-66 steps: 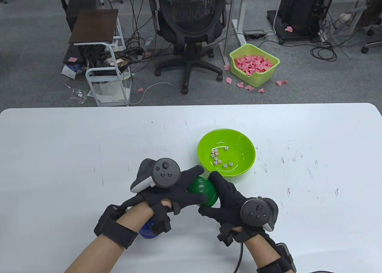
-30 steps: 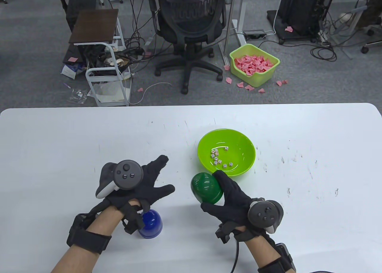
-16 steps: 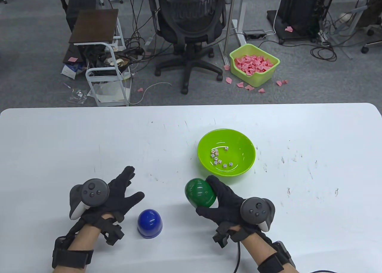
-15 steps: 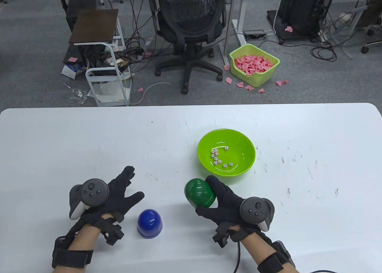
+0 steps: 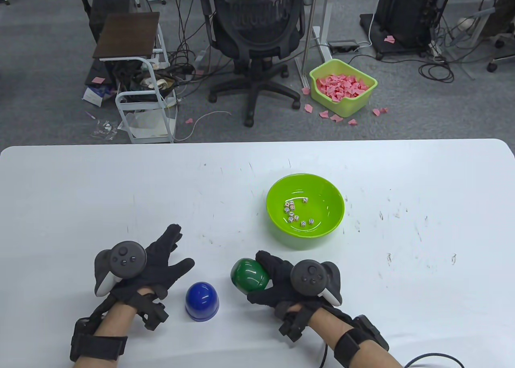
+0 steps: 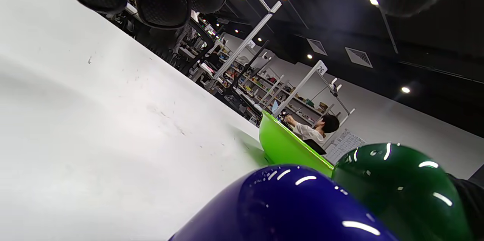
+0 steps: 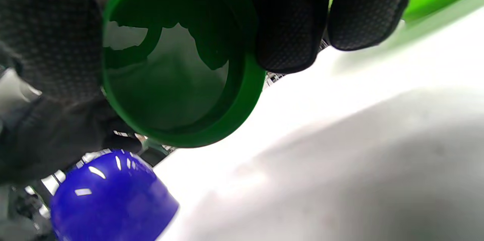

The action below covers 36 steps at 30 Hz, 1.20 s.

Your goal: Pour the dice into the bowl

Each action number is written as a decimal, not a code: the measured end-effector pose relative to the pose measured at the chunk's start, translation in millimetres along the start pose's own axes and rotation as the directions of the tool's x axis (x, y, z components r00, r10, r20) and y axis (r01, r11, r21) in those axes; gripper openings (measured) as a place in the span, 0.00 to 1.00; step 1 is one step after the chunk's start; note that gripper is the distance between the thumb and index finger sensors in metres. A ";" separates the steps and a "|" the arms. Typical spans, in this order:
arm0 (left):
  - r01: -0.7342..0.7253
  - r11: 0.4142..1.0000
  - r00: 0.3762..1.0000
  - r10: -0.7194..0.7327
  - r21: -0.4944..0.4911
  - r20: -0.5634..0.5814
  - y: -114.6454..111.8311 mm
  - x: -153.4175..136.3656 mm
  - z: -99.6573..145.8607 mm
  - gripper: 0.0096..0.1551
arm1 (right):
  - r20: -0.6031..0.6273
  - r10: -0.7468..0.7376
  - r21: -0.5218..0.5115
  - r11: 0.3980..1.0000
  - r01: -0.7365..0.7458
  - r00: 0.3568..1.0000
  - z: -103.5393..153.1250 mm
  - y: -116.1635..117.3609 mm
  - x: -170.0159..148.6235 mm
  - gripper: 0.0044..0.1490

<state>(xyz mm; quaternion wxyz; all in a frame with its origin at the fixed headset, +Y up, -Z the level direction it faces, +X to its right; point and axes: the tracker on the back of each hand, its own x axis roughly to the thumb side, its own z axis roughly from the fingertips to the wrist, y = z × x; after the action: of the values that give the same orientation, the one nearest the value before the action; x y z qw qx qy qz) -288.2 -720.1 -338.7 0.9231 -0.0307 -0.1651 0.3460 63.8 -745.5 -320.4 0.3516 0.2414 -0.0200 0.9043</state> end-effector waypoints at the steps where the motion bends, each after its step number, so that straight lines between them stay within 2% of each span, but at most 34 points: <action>1: -0.001 1.000 1.000 0.001 -0.002 -0.003 -0.3 -0.7 0.1 0.59 | -0.001 0.012 0.003 1.000 -0.012 1.000 0.2 1.0 0.2 0.63; 8: -0.004 1.000 1.000 0.004 -0.013 -0.017 -2.6 -3.1 -0.3 0.59 | -0.047 0.126 0.038 0.992 -0.124 0.991 1.1 6.6 -4.2 0.62; 15: -0.007 1.000 1.000 0.006 -0.018 -0.027 -2.2 -2.1 1.1 0.59 | -0.062 0.173 0.046 0.984 -0.170 0.983 3.3 7.3 -3.8 0.62; 24: -0.015 0.999 0.999 0.013 -0.048 -0.044 -2.9 -1.9 2.6 0.59 | -0.122 0.250 0.147 0.962 -0.232 0.960 1.9 -0.5 -0.1 0.64; 33: -0.030 0.998 0.998 0.027 -0.061 -0.054 -2.4 -2.6 2.6 0.59 | -0.186 0.276 0.268 0.937 -0.222 0.943 4.3 1.4 -14.4 0.69; 36: -0.032 0.998 0.998 0.028 -0.060 -0.056 -2.0 -3.2 2.6 0.59 | -0.175 0.288 0.271 0.933 -0.235 0.942 3.5 1.2 -14.5 0.68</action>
<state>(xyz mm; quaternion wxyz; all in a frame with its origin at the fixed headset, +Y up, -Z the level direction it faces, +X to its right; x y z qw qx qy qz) -290.1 -723.9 -336.8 0.9206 -0.0710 -0.1496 0.3536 73.7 -756.1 -323.7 0.1948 0.1807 0.0980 0.9591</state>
